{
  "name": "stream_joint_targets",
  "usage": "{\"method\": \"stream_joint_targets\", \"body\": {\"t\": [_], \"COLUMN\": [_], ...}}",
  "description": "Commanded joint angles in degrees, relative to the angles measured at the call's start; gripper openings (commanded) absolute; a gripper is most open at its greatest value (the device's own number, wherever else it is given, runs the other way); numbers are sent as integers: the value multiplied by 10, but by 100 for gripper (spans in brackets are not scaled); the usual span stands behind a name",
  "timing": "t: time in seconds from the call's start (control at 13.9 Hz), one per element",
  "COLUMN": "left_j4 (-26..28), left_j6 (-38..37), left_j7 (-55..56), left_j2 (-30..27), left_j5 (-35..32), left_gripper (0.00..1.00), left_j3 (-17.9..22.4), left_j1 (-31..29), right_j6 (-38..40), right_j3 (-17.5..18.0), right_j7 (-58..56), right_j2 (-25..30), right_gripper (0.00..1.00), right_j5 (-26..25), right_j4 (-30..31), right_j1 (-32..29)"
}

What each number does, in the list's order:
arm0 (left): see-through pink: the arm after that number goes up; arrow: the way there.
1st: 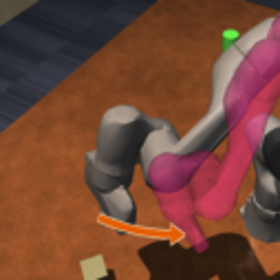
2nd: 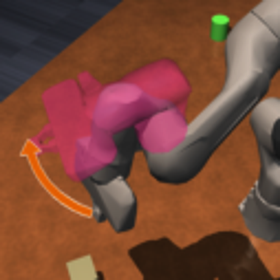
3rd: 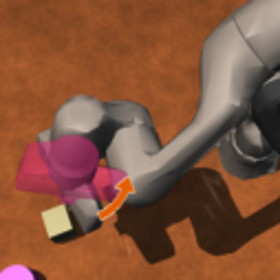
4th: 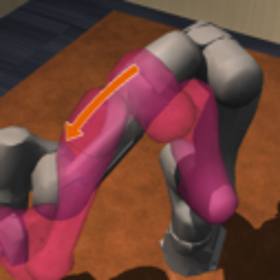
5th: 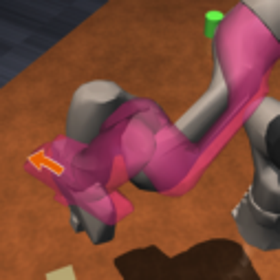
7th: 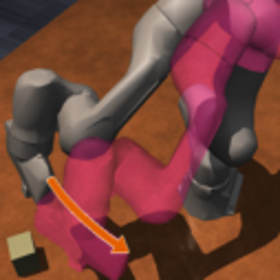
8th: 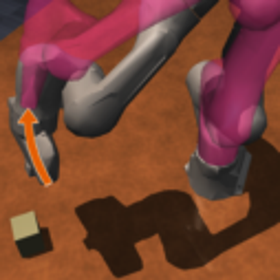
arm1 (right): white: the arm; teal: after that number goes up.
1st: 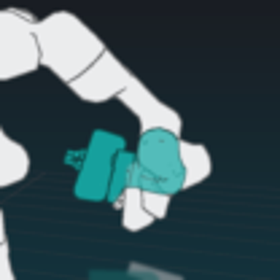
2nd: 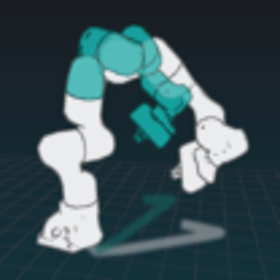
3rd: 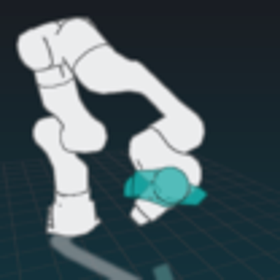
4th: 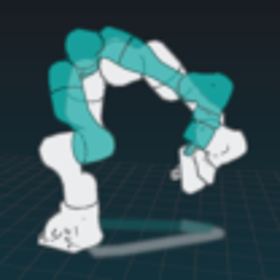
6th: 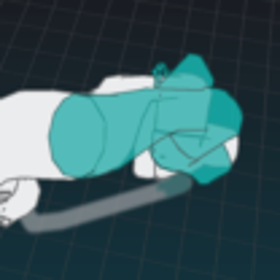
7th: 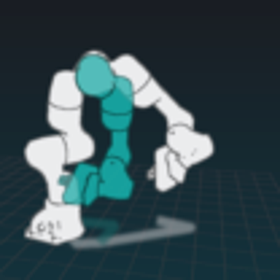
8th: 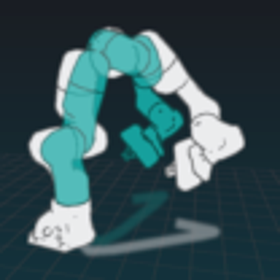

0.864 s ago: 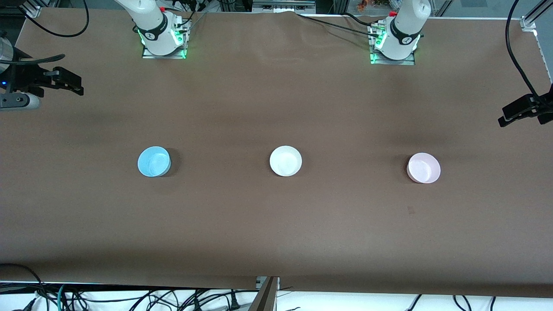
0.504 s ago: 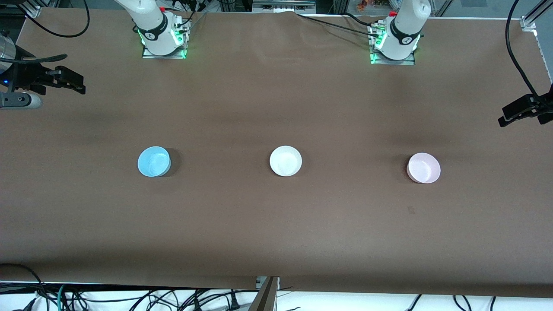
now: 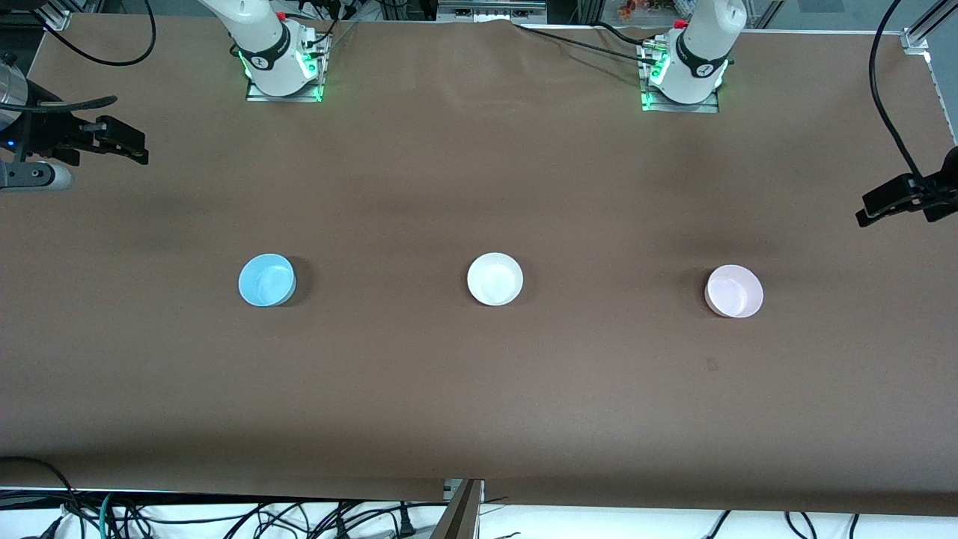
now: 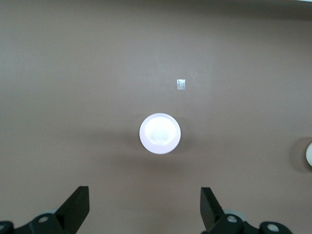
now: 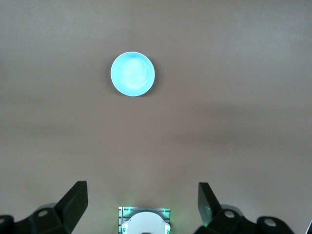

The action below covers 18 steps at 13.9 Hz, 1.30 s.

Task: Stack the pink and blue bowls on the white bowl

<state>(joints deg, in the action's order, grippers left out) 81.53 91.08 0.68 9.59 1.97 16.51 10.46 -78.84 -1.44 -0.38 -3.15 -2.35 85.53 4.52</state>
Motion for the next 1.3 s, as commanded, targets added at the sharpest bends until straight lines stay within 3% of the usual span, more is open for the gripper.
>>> {"method": "stream_joint_targets", "body": {"t": [0.0,0.43,0.58,0.72,1.22], "left_j4": [-2,9,32,75,234], "left_j6": [44,109,144,186,321], "left_j7": [-4,-11,-36,-80,-92], "left_j2": [51,137,162,168,134], "left_j5": [-11,-7,35,81,84], "left_gripper": [100,100,100,100,97], "left_j3": [1,-1,-2,-2,-2], "left_j1": [-7,-44,-47,-48,-49], "right_j6": [10,9,-2,-22,-108], "right_j3": [6,6,4,4,6], "right_j7": [6,8,7,8,18], "right_j2": [-4,-4,-13,-34,-149], "right_gripper": [100,100,100,100,100], "right_j5": [4,2,-5,-3,7], "right_j4": [-13,-13,-13,-13,-13], "right_j1": [-6,-7,-7,-7,0]}}
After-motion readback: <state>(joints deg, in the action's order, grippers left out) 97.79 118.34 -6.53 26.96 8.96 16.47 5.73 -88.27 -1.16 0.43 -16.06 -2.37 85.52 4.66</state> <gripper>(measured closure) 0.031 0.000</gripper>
